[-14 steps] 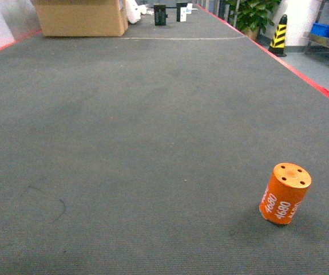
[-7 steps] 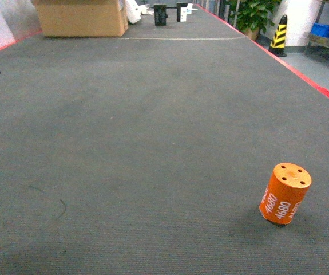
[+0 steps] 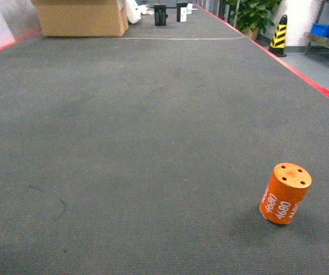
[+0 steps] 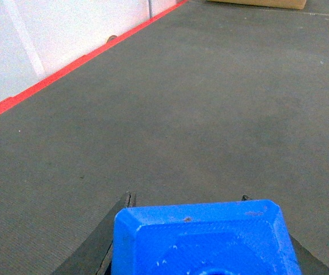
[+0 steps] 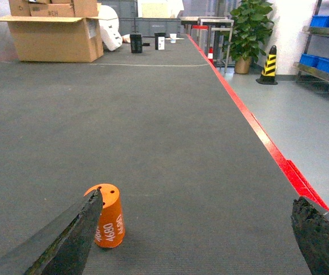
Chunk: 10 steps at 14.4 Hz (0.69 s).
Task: Sort blue parts and orange caps into right shelf containers
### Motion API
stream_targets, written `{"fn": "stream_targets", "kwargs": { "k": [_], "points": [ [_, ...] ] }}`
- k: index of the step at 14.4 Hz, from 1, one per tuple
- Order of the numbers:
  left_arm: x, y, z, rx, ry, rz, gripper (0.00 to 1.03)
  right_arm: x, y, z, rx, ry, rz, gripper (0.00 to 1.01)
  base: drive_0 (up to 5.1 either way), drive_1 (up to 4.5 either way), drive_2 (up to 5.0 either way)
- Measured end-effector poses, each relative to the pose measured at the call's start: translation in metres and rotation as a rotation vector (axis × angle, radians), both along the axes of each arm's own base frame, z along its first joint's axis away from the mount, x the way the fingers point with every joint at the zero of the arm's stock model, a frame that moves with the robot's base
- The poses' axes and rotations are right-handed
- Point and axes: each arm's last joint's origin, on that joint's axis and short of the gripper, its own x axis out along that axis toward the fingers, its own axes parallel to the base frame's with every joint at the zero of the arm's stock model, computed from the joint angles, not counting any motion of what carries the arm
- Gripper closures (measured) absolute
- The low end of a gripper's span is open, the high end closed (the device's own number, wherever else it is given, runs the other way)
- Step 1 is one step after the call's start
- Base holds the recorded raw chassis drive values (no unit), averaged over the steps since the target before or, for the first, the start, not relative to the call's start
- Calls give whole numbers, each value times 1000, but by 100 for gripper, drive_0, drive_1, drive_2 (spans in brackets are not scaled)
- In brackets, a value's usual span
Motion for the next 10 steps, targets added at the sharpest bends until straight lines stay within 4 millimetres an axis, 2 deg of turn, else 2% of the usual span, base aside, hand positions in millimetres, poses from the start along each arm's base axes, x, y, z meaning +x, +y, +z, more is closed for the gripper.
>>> {"fn": "stream_targets", "kwargs": {
  "k": [5, 10],
  "points": [
    [-3, 9, -7, 3, 22, 37, 58, 0, 0, 0, 0, 0, 0, 3, 0, 0, 0],
    [-19, -19, 0, 31, -35, 46, 58, 0, 0, 0, 0, 0, 0, 3, 0, 0, 0]
  ]
}}
